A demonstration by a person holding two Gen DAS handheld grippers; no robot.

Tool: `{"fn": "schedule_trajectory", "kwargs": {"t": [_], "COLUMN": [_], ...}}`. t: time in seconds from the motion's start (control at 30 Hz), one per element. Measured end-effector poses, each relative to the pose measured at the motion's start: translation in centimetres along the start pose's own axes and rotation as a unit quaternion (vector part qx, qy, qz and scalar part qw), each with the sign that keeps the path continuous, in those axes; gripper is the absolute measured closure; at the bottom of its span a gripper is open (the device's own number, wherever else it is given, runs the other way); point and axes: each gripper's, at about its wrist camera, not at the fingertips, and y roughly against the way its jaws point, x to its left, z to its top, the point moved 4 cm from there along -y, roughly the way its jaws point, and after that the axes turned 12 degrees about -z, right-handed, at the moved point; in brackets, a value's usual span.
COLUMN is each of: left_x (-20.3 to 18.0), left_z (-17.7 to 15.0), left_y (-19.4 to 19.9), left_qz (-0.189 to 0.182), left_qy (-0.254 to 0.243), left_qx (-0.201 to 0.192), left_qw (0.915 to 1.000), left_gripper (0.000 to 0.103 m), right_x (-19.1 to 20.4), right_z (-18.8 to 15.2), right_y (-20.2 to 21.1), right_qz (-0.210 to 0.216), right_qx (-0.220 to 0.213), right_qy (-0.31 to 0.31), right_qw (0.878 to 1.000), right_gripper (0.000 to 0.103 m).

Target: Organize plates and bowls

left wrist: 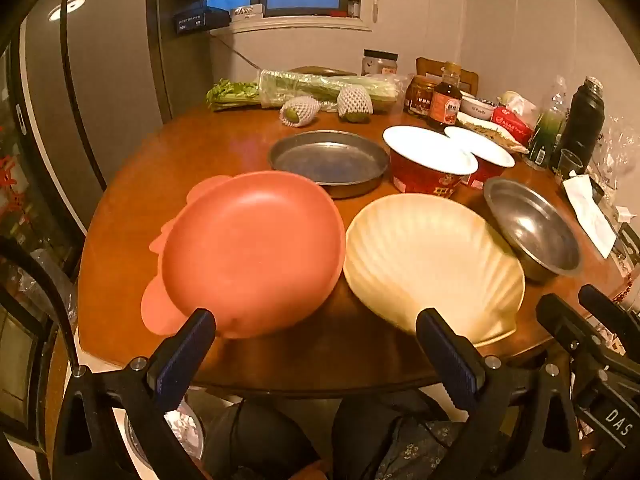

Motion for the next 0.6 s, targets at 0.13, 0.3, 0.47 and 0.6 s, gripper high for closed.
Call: {"fn": "schedule_trajectory", "kwargs": {"t": [0.13, 0.3, 0.47, 0.6], "left_x": [-1.0, 0.0, -0.3, -0.4], "left_z": [-1.5, -1.3, -1.2, -1.3], "left_y": [0.0, -0.4, -0.5, -0.4], "left_qz": [0.002, -0.014, -0.01, -0.012], "left_qy": [-0.01, 0.002, -0.003, -0.003], "left_qx": [0.002, 0.015, 0.011, 0.011], "left_qw": [0.9999, 0.9998, 0.9999, 0.9999], "left_gripper": [0.002, 0.002, 0.002, 0.002], "right_x": [-0.5, -0.3, -0.6, -0.4], "right_z": [0.4, -0.5, -0.3, -0.5], "right_y": [-0.3, -0.1, 0.1, 0.1], "right_qz": [0.006, -0.002, 0.005, 0.002], "right_qx": [0.021, 0.005, 0.013, 0.011], "right_qy": [-0.002, 0.015, 0.009, 0.009], "right_qw": [1.0, 1.0, 1.0, 1.0], "right_gripper": [0.019, 0.019, 0.019, 0.019]}}
